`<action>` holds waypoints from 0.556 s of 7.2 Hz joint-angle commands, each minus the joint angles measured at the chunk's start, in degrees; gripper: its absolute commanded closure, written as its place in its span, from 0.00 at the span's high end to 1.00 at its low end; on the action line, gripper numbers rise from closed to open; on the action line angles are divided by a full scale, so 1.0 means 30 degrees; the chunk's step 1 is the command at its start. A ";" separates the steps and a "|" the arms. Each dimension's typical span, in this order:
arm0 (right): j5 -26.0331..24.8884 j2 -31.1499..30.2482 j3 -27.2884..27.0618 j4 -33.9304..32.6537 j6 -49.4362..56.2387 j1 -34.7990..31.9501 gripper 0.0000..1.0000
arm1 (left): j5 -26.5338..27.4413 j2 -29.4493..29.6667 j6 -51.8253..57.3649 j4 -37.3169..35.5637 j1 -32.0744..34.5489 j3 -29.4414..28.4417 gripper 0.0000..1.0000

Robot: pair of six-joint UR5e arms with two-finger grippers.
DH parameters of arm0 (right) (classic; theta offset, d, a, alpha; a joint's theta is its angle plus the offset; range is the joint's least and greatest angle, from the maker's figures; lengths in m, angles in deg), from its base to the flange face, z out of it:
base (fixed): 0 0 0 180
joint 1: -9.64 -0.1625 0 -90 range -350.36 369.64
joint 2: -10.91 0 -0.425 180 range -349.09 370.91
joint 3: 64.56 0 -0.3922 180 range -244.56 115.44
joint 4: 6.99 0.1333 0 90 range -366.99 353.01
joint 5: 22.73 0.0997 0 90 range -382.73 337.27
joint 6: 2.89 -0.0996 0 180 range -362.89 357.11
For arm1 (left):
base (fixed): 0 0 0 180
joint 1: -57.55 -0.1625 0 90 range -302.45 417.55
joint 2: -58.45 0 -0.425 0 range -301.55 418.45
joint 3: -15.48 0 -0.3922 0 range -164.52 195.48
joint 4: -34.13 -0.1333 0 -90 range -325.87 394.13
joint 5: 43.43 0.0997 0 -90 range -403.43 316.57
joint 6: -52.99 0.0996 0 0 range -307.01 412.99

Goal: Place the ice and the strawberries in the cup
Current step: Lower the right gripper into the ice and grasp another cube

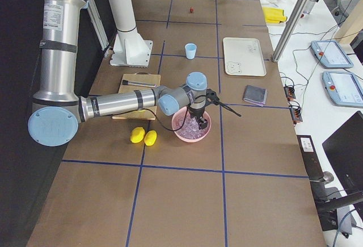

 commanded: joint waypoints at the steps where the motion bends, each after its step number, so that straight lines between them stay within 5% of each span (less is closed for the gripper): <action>1: -0.0124 -0.0194 0.0197 -0.0020 0.0123 -0.0031 0.78 | -0.0008 0.0000 -0.0001 0.0001 0.0000 0.0030 1.00; 4: -0.0503 -0.0019 0.0373 -0.0049 0.0006 0.0027 0.77 | -0.0008 0.0000 -0.0001 0.0001 -0.0029 0.0031 1.00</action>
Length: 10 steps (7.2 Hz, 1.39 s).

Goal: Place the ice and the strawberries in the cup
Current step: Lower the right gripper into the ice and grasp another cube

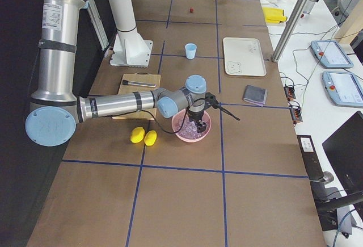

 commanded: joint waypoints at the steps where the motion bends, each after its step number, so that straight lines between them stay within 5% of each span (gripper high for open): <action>1: -0.0400 0.0166 0.0287 0.0006 -0.0030 0.0045 0.76 | 0.0000 0.0000 0.0000 0.0000 0.0012 0.0001 1.00; 5: -0.0431 0.0197 0.0435 0.0007 -0.0147 0.0045 0.74 | 0.0000 0.0000 0.0000 0.0058 -0.0017 0.0031 1.00; 7: -0.0402 0.0196 0.0493 0.0007 -0.0148 0.0074 0.59 | 0.0000 0.0030 0.0000 0.0058 -0.0017 0.0060 1.00; 10: -0.0197 0.0196 0.0493 0.0036 -0.0235 0.0075 0.57 | 0.0000 0.0030 0.0000 0.0058 -0.0017 0.0060 1.00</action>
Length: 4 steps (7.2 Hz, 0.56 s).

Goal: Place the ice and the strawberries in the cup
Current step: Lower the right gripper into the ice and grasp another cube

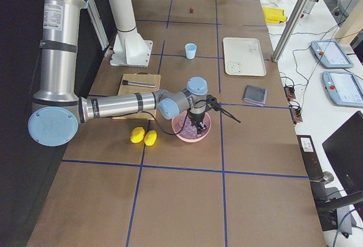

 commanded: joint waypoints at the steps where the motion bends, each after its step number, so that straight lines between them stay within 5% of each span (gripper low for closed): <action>1: 0.0087 0.0000 0.0021 0.0011 -0.0030 0.0031 0.58 | 0.0000 0.0001 0.0000 0.0000 0.0000 0.0002 1.00; 4: 0.0203 -0.0059 0.0021 -0.0018 -0.0088 0.0090 0.53 | 0.0000 0.0001 0.0000 0.0000 0.0000 0.0002 1.00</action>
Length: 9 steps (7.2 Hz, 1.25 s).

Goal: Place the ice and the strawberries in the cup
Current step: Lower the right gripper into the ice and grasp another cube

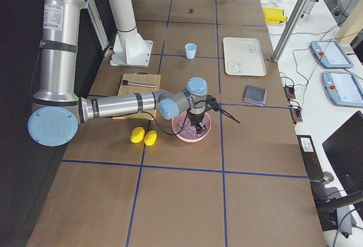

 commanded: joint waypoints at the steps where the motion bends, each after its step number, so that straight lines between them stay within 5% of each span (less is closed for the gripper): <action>1: 0.0117 -0.0044 0.0001 0.0054 -0.0201 0.0087 0.46 | 0.0000 0.0000 0.0000 0.0000 0.0000 0.0000 1.00; 3: 0.0118 -0.0073 -0.0028 0.0113 -0.0173 0.0176 0.08 | 0.0000 0.0000 0.0000 0.0000 0.0000 0.0000 1.00; 9: 0.0907 -0.0105 -0.2365 -0.0701 -0.0202 -0.1519 0.02 | 0.0000 0.0000 0.0000 -0.0029 0.0000 -0.0029 1.00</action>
